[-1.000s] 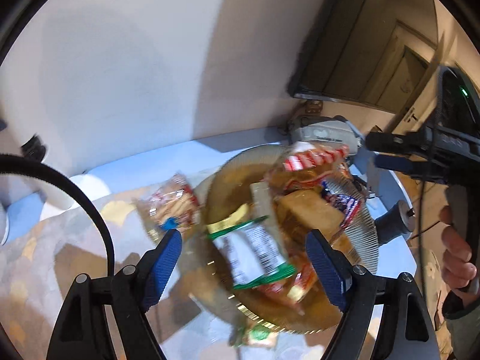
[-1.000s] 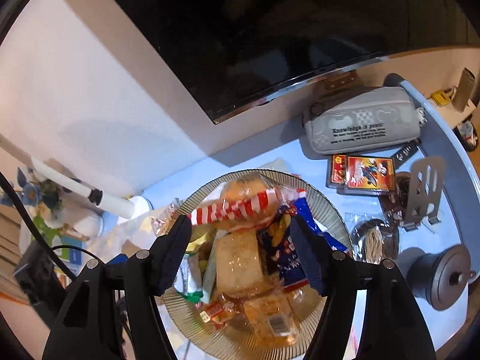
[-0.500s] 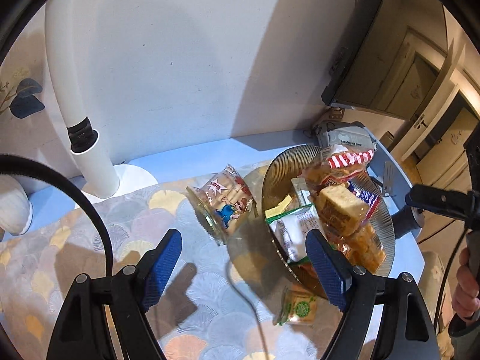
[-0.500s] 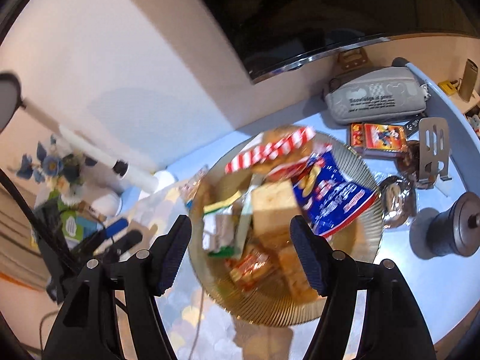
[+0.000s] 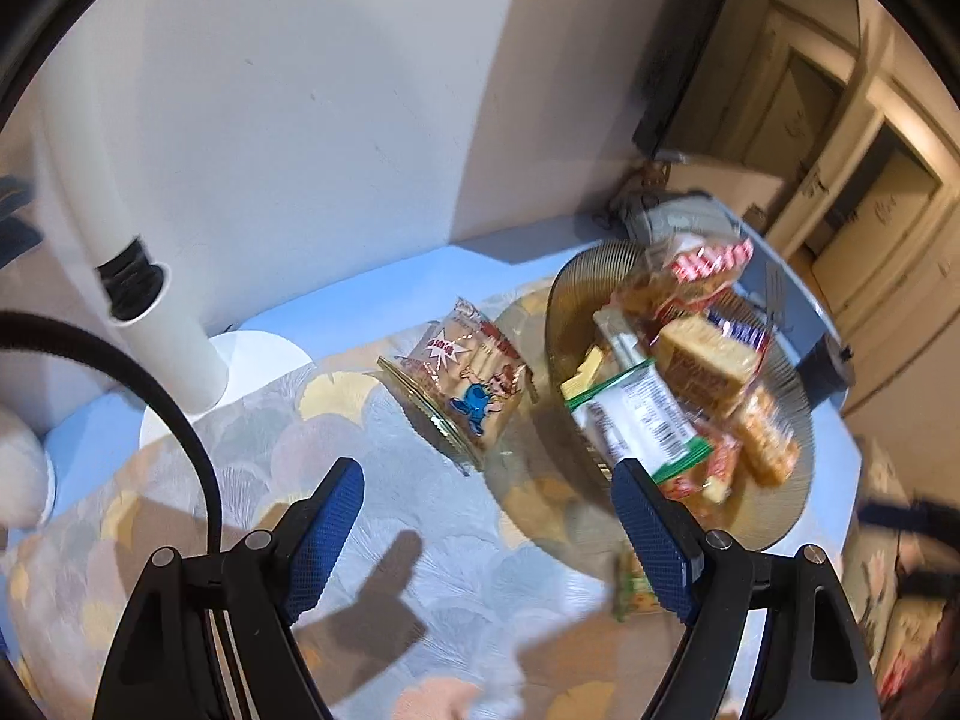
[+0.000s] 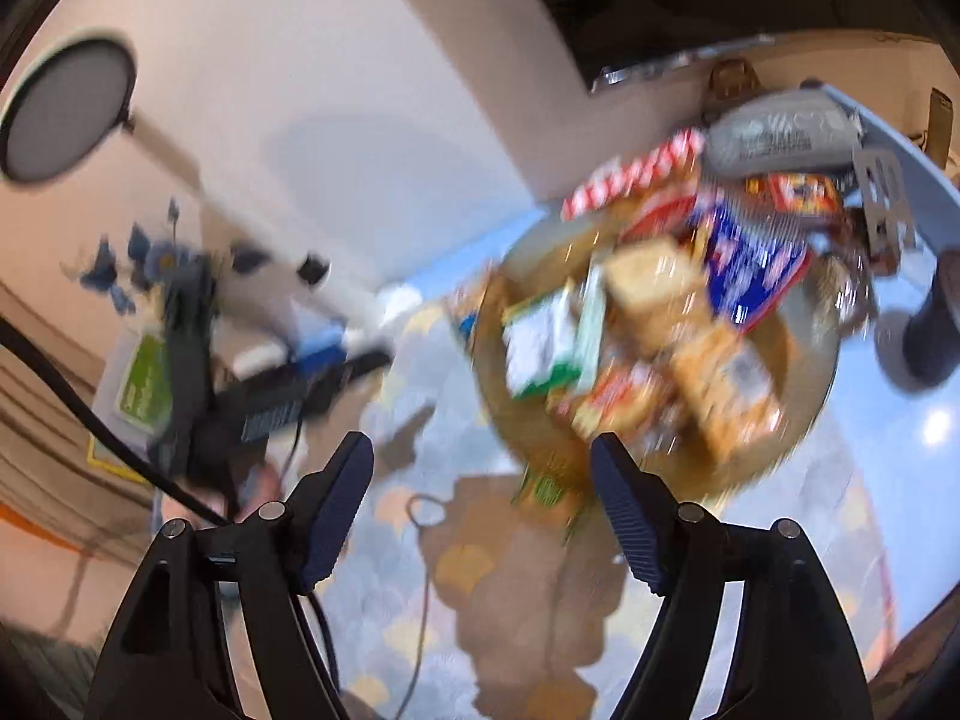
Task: Organize snacks
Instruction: 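Move both open grippers back to the last two snacks, then grasp the cartoon-print biscuit bag with the left gripper while the right grasps the green-seal cake, then carry both items over the amber bowl and open both grippers to drop them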
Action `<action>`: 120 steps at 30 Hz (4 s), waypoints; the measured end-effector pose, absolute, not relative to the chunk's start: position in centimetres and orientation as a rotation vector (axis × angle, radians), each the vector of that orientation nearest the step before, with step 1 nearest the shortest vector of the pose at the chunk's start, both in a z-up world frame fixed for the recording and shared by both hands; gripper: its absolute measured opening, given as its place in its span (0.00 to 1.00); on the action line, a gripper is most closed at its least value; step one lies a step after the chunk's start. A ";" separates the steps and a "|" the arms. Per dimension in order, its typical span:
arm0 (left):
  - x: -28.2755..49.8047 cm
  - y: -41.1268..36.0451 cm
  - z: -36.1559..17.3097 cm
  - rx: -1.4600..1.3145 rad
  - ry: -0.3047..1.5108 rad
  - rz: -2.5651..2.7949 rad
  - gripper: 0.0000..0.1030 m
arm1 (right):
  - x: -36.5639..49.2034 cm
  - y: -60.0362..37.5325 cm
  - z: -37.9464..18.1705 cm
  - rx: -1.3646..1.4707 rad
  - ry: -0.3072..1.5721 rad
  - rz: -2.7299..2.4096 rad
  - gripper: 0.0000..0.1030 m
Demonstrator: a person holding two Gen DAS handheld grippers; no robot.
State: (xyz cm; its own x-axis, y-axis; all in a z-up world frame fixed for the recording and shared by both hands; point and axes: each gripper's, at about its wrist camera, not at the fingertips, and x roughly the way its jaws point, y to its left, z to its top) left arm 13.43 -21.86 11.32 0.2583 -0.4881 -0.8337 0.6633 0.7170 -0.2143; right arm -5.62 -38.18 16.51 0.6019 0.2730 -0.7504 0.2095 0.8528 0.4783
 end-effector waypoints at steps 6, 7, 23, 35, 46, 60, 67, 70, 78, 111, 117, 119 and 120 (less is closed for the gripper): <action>16.6 -23.3 9.5 0.249 1.079 -0.861 0.80 | -6.4 -35.6 11.5 0.523 1.030 -0.092 0.73; 17.1 -23.5 9.2 0.255 1.084 -0.870 0.81 | -6.3 -35.8 10.8 0.534 1.035 -0.119 0.73; 20.8 -28.8 3.7 0.440 1.101 -1.044 0.81 | -1.9 -34.9 3.8 0.662 1.028 -0.441 0.73; 22.1 -27.2 4.5 0.367 1.086 -1.040 0.81 | 0.5 -32.5 2.8 0.405 1.065 -0.548 0.65; 21.8 -30.7 4.0 0.500 1.029 -1.133 0.81 | -0.8 -33.2 3.2 0.398 1.127 -0.420 0.47; 20.6 -29.6 2.9 0.434 1.036 -1.109 0.80 | -3.5 -33.7 3.3 0.430 1.164 -0.391 0.47; 20.2 -29.3 2.9 0.453 1.020 -1.079 0.59 | -2.1 -32.9 3.2 0.401 1.171 -0.380 0.47; 19.8 -28.2 3.4 0.438 1.015 -1.057 0.57 | -1.7 -32.6 3.1 0.395 1.174 -0.365 0.46; 18.1 -21.5 6.1 0.192 1.074 -1.041 0.57 | -2.9 -31.9 3.4 0.385 1.196 -0.302 0.46; 8.4 -30.3 16.7 0.015 0.967 -0.965 0.57 | -1.8 -48.1 18.6 0.344 0.910 -0.158 0.47; 8.2 -34.1 16.7 0.038 0.963 -0.949 0.57 | -1.1 -51.1 18.3 0.347 0.914 -0.161 0.52; 8.4 -35.1 16.3 0.042 0.980 -0.924 0.64 | -0.3 -51.5 17.3 0.332 0.951 -0.162 0.58; 8.5 -35.3 16.1 0.038 0.988 -0.914 0.74 | -0.4 -51.7 17.2 0.334 0.962 -0.166 0.58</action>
